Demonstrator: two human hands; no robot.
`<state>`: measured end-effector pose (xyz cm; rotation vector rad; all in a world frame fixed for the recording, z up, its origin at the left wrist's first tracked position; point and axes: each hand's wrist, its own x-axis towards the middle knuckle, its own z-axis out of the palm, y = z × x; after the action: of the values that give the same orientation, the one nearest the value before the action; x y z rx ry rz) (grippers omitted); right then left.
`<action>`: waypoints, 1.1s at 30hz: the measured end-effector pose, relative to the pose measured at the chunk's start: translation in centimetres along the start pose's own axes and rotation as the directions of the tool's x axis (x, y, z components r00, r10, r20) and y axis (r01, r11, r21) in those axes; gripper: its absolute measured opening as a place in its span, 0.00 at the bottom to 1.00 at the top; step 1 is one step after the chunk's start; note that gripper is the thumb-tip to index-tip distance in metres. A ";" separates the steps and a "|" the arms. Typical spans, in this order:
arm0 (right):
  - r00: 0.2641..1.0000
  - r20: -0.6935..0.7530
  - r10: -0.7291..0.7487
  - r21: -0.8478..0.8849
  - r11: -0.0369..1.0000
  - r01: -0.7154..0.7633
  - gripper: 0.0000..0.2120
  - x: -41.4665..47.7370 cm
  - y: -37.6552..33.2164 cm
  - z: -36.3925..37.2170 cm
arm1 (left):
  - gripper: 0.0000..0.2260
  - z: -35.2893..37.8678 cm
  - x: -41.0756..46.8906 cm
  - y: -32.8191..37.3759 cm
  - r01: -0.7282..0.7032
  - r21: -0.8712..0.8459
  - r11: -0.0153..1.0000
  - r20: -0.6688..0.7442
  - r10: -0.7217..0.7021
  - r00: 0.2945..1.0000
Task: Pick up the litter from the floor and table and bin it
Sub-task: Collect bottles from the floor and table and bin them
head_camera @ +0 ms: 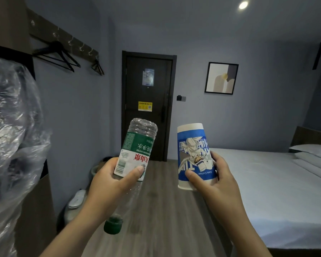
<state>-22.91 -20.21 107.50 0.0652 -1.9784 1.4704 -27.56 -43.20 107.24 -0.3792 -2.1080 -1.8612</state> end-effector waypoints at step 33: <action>0.985 0.110 0.130 -0.101 0.988 -0.119 0.34 46.8 30.3 27.6 | 0.08 4.5 53.6 -28.0 0.152 0.057 0.987 -0.151 -0.142 0.978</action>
<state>-84.92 -17.36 102.97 -0.0152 -2.1780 1.4783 -88.04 -42.34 102.26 -0.0691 -2.1433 -1.8285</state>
